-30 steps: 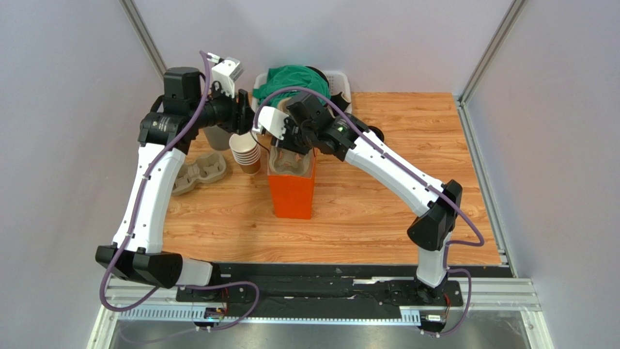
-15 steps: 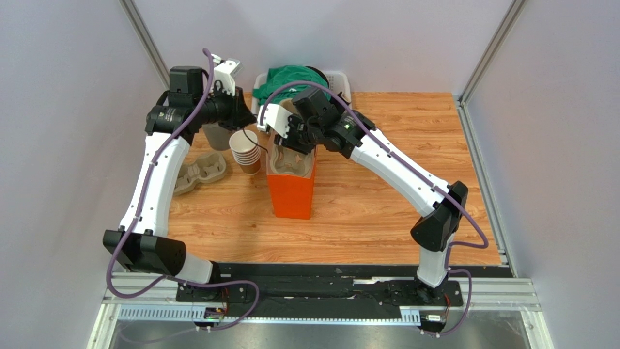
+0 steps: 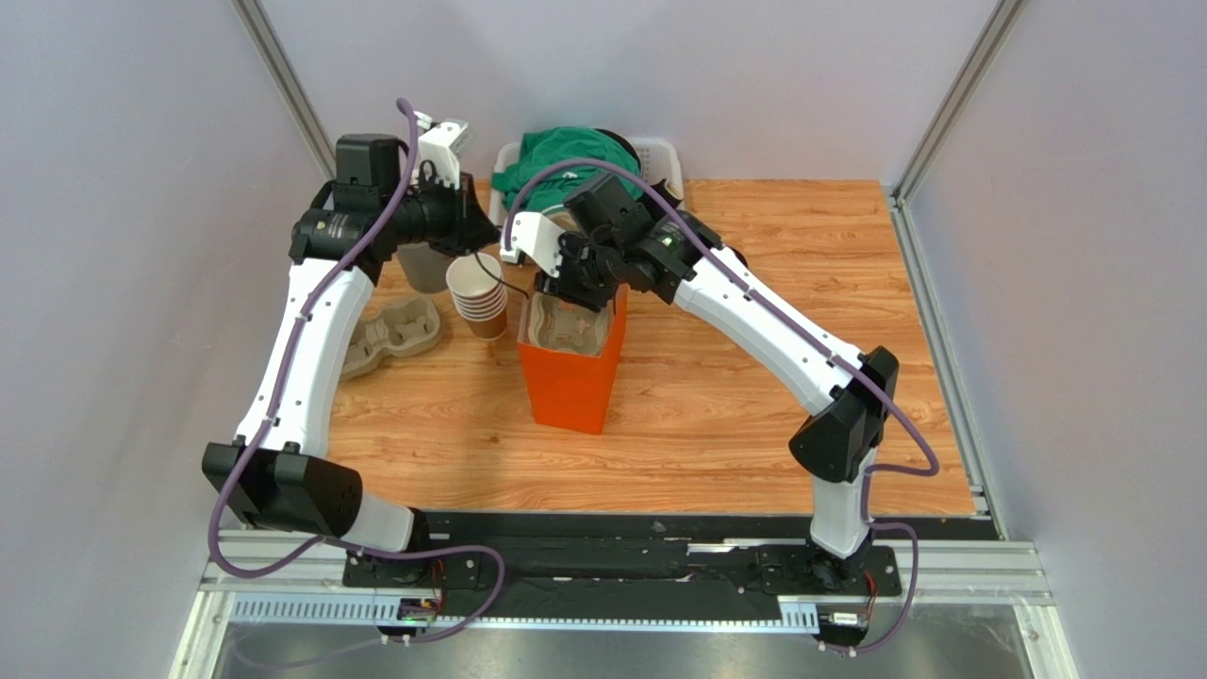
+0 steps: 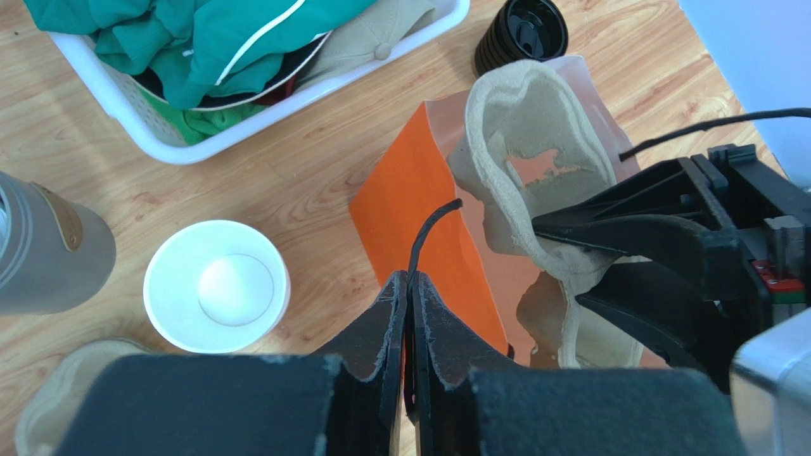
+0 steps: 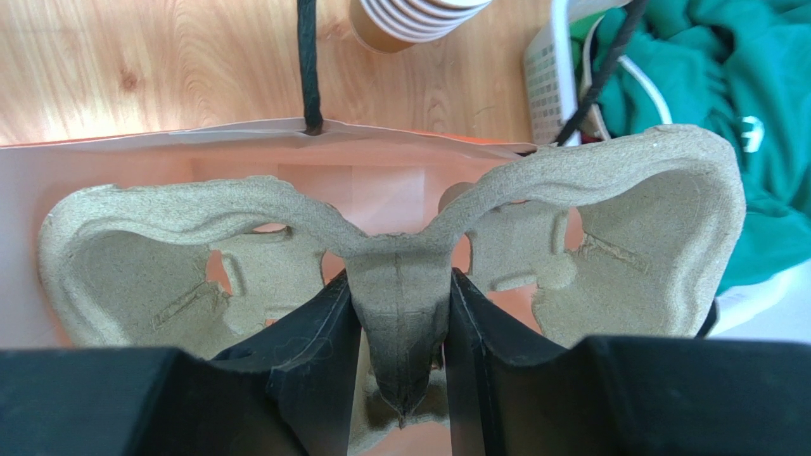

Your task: Pack the takeout coffee

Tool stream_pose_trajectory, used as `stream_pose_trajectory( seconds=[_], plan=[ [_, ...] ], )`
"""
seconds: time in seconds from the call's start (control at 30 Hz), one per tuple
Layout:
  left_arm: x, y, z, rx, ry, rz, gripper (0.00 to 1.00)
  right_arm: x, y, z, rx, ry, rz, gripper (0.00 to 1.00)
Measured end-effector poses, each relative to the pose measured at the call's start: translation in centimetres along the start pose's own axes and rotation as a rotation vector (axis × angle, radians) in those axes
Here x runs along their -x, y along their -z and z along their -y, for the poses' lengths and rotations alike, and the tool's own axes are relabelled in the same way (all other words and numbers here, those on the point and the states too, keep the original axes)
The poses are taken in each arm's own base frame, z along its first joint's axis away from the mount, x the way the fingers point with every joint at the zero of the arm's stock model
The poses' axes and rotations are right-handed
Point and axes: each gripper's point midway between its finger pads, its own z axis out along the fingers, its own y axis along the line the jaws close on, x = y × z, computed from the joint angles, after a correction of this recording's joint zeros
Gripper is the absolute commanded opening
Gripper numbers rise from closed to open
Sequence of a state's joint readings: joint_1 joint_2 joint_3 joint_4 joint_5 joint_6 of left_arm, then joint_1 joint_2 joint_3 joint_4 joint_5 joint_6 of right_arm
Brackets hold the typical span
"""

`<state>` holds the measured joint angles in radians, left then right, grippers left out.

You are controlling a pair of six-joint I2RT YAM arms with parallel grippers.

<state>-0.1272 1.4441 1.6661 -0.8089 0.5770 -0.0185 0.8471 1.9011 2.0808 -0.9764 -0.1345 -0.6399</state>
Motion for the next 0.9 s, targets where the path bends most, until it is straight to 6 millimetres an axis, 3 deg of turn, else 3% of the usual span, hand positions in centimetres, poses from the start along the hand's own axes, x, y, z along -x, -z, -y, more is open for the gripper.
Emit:
stream_pose_trajectory(
  seconds=[0.3,0.9],
  plan=[
    [0.0,-0.1,-0.4,0.016,0.01,0.015,0.07,-1.5,-1.0,-0.3,0.034,-0.046,-0.045,0.36],
    [0.3,0.1,-1.1,0.07,0.018,0.054,0.06,-2.4,-1.8,-1.2,0.081,-0.141,-0.081,0.35]
  ],
)
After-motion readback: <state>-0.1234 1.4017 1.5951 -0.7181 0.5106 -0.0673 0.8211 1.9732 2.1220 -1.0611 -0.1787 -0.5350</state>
